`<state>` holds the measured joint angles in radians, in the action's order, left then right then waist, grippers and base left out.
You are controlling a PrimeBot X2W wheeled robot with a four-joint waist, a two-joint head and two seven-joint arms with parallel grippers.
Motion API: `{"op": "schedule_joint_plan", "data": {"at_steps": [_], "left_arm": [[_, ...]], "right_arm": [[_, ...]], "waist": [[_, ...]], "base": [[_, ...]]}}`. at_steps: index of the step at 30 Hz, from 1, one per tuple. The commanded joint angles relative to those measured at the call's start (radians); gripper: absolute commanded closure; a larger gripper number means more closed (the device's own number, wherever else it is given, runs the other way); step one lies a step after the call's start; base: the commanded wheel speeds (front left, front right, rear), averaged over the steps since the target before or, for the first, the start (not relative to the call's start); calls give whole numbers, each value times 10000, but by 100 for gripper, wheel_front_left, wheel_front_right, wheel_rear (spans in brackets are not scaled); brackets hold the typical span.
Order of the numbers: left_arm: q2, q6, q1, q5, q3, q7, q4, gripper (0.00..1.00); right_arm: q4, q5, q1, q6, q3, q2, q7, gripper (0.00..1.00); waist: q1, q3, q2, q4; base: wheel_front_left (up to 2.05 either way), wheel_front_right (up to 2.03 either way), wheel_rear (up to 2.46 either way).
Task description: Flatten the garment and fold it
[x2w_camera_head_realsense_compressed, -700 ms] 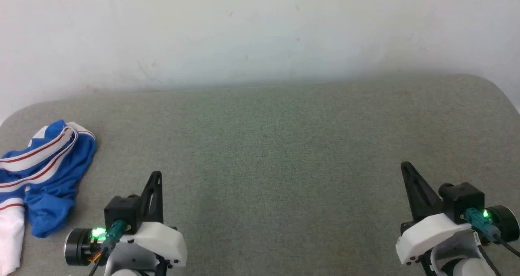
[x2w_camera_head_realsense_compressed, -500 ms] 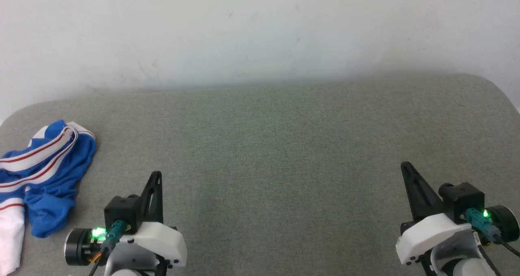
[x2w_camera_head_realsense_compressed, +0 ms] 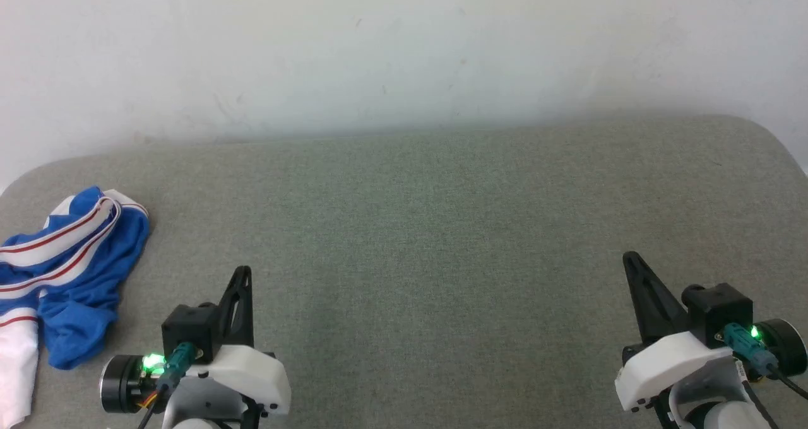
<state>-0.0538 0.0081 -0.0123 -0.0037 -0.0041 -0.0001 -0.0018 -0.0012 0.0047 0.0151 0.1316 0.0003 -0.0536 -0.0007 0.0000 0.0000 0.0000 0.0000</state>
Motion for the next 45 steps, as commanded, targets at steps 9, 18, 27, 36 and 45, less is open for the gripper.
{"op": "schedule_joint_plan", "data": {"at_steps": [9, 18, 27, 36, 45], "left_arm": [[-4, 3, -22, -8, -10, -24, -12, 0], [-2, 2, -166, -73, 6, -213, -90, 0], [1, 38, -301, -160, 38, -401, -187, 0], [3, 95, -425, -231, 61, -589, -292, 0], [6, 194, -532, -332, 73, -777, -412, 0]], "right_arm": [[3, 30, 19, 0, -29, -7, -25, 0], [50, 215, 91, -1, -267, -4, -213, 0], [63, 310, 165, -1, -495, -1, -400, 0], [51, 334, 264, -2, -662, 2, -588, 0], [42, 348, 311, -3, -788, 5, -775, 0]], "waist": [[0, 0, 0, 2], [0, -9, 0, 28], [0, -14, 0, 117], [0, -3, 0, 350], [0, 36, 0, 807]], "base": [[0, 0, 0], [0, 0, 0], [0, 0, 0], [0, 0, 0], [0, 0, 0]]}}
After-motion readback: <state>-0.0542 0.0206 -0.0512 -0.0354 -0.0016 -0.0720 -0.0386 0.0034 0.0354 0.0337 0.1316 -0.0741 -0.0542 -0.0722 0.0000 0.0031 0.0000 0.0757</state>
